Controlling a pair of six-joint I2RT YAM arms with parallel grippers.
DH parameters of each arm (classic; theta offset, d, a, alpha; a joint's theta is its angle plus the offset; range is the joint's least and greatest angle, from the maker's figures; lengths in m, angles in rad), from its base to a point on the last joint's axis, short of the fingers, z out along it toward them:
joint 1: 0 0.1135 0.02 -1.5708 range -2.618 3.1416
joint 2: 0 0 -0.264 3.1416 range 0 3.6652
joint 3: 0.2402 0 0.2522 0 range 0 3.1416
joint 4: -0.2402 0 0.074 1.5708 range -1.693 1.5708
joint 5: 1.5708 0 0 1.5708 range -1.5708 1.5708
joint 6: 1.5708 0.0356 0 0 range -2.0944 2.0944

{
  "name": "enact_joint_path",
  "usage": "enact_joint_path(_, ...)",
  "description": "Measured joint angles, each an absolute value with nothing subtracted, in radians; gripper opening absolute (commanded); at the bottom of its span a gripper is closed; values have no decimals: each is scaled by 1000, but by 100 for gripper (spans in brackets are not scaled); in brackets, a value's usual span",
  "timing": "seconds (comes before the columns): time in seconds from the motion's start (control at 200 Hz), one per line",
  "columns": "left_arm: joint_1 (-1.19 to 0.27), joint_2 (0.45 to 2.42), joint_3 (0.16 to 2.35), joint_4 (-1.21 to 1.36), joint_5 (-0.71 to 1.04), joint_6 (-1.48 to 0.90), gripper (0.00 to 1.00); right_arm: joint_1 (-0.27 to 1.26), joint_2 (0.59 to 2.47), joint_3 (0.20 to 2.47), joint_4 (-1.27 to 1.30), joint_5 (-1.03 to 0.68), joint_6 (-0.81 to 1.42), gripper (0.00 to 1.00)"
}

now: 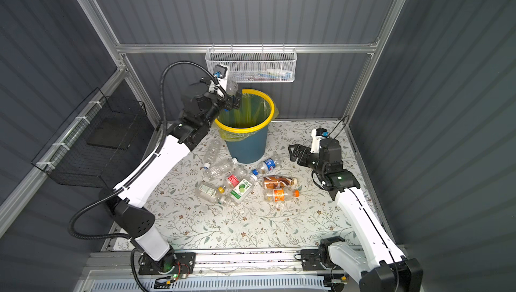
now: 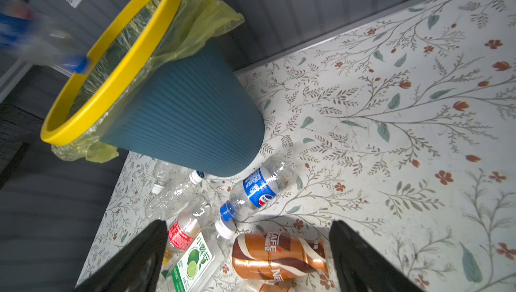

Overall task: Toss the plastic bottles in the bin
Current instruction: 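Lift the clear bottle over the bin with the left gripper and release it, then grasp the orange-label bottle with the right gripper while the left arm withdraws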

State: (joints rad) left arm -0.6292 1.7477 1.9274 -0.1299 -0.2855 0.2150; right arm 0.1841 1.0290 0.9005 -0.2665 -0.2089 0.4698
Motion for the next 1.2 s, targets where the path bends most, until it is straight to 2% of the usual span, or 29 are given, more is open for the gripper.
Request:
enact_joint_path(0.15,-634,1724,1887,-218,-277,178,100,184,1014,886,-313,-180,443,94)
enact_joint_path(0.34,-618,1500,1732,-206,-314,175,100,187,1079,913,-399,-215,357,93)
enact_joint_path(0.57,-432,1258,1392,-164,-301,62,100,240,1159,920,-579,-280,238,93)
enact_joint_path(0.836,-268,1239,1060,-193,-227,-100,100,328,1169,884,-673,-300,224,93)
enact_joint_path(1.201,-221,1215,984,-168,-129,-143,100,395,1316,907,-717,-276,156,99)
